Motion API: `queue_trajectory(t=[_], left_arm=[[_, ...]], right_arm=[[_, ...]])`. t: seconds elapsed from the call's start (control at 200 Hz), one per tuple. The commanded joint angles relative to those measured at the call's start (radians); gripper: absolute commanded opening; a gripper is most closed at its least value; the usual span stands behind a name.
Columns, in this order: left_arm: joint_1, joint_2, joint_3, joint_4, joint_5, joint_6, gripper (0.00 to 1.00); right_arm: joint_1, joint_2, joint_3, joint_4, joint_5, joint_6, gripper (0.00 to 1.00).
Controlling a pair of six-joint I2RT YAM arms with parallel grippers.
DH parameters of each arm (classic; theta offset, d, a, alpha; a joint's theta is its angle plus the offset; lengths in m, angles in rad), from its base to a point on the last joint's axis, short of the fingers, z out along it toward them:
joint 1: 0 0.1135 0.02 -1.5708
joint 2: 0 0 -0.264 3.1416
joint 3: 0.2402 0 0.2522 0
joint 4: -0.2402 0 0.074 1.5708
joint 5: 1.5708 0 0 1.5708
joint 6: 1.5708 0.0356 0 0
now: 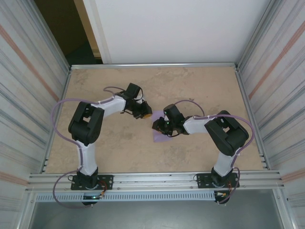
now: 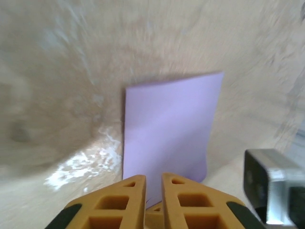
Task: Fold a paper plane with a square sheet of paper (pick it up from the middle)
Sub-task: Fold the triangle a second time at the center of the table.
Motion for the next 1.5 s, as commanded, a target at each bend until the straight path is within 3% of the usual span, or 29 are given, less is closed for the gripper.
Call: queue_trajectory(t=[0.0, 0.251, 0.396, 0.717, 1.052, 1.493], left_arm=[[0.045, -0.088, 0.011, -0.059, -0.048, -0.004, 0.18], [0.074, -0.177, -0.084, -0.031, -0.014, -0.007, 0.19], [0.061, -0.202, -0.155, 0.036, 0.039, -0.038, 0.19], [-0.01, -0.213, -0.237, 0.079, 0.058, -0.056, 0.18], [-0.088, -0.18, -0.245, 0.103, 0.06, -0.046, 0.14], [-0.126, -0.075, -0.166, 0.092, 0.044, -0.025, 0.03]], right_arm=[[-0.006, 0.014, -0.013, -0.087, 0.043, 0.009, 0.34], [-0.01, 0.009, -0.026, -0.09, 0.05, 0.003, 0.33], [-0.012, 0.011, -0.031, -0.092, 0.047, -0.003, 0.27], [-0.015, 0.02, -0.05, -0.1, 0.052, -0.006, 0.17], [-0.014, 0.033, -0.051, -0.13, 0.055, -0.01, 0.0], [-0.015, 0.044, -0.054, -0.129, 0.049, 0.001, 0.0]])
